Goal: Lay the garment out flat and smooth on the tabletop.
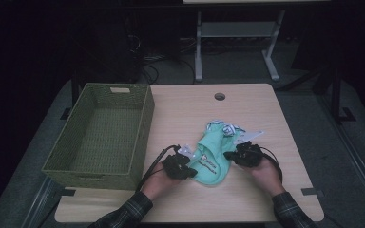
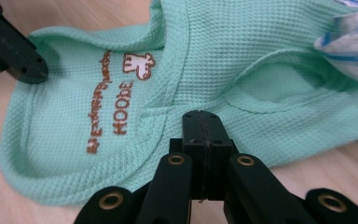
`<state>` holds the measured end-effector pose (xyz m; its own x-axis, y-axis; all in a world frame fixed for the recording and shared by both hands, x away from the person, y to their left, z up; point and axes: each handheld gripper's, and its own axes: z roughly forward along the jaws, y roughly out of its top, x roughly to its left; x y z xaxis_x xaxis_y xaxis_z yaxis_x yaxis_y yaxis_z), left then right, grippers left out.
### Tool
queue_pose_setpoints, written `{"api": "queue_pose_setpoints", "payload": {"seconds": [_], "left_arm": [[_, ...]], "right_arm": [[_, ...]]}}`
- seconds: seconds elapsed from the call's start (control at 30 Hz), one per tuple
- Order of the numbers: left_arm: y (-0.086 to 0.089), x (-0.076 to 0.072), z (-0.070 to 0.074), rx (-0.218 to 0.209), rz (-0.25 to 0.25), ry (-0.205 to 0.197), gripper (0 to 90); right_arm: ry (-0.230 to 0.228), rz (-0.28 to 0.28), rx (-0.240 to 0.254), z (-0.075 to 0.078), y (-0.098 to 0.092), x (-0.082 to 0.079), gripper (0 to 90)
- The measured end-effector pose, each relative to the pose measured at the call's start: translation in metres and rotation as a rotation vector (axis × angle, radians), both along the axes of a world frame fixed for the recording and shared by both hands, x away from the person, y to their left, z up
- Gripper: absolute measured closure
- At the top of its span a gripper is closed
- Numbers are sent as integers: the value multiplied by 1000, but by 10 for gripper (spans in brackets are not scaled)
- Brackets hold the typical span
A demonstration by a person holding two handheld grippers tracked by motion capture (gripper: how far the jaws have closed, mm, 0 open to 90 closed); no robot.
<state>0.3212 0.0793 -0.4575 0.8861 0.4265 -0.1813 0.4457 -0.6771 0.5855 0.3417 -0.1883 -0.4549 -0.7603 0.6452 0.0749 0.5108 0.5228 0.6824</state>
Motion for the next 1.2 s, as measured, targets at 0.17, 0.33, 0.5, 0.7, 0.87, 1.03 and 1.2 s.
{"api": "queue_pose_setpoints", "payload": {"seconds": [0.17,0.33,0.5,0.7,0.87,1.03,1.2], "left_arm": [[0,0,1,11,-4,-1,896],[0,0,0,-1,8,3,896],[0,0,0,-4,15,9,896],[1,1,1,-20,10,35,828],[-2,-2,14,-51,-2,0,778],[-2,5,25,-67,29,-53,710],[-3,18,25,-53,78,-81,645]], "right_arm": [[-12,-13,2,3,-13,-12,896],[10,-43,2,-1,-31,-25,897],[37,-49,-5,-10,-41,-32,897],[36,-62,6,-9,-45,-34,891],[11,-65,23,-4,-46,-35,832],[-11,-62,43,5,-44,-33,766],[-23,-56,61,13,-37,-26,698]]}}
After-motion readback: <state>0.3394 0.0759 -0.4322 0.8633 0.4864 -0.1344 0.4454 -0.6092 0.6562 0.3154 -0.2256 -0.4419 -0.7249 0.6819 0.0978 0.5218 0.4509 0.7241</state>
